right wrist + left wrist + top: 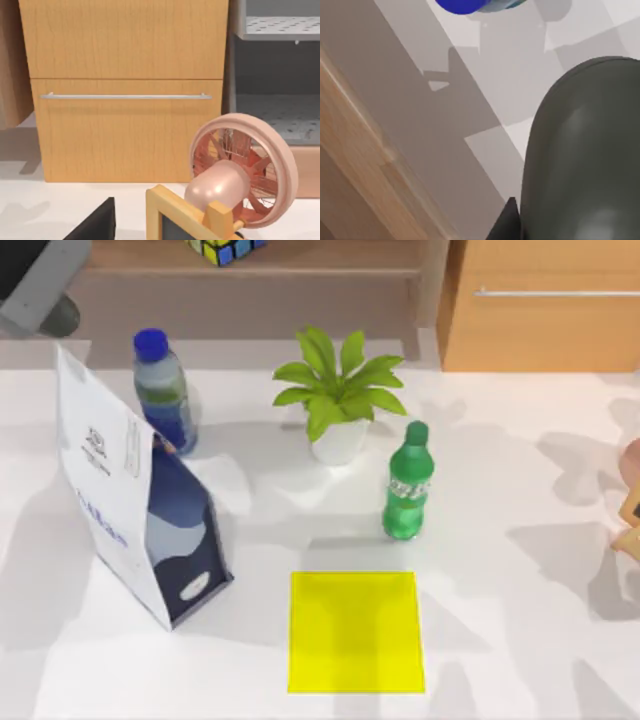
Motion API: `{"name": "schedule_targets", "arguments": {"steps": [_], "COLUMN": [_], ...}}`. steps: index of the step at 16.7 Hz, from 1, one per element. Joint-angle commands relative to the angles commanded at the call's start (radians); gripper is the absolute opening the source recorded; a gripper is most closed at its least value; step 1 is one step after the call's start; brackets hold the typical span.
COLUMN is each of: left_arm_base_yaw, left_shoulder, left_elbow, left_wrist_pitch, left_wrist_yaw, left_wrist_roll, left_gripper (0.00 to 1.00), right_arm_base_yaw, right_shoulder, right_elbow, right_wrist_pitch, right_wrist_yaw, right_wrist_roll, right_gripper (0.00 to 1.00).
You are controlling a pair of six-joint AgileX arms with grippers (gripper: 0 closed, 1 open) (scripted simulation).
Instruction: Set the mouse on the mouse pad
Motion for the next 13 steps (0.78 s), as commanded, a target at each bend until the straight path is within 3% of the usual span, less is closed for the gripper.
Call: {"name": "schedule_targets", "arguments": {"steps": [7, 10, 13], "left_arm_base_yaw": [-0.405, -0.573, -0.702], "left_shoulder": [-0.002, 0.071, 0.133], "left_elbow": [0.057, -0.022, -0.12], "left_wrist_pitch": [0.017, 0.002, -0.001], "left_wrist_yaw": [0.129, 0.123, 0.06], "left_wrist_roll": [0.075, 0.106, 0.144], "left_gripper": [0.0, 0.0, 0.0], "right_arm_base_yaw": [0.0, 0.0, 0.0], "right_shoulder": [0.0, 0.0, 0.0], "right_elbow": [0.0, 0.0, 0.0], "right_wrist_pitch": [0.0, 0.0, 0.0], "right_wrist_yaw": [0.0, 0.0, 0.0], "right_wrist_roll": [0.0, 0.0, 0.0], "right_gripper": [1.0, 1.0, 1.0]}}
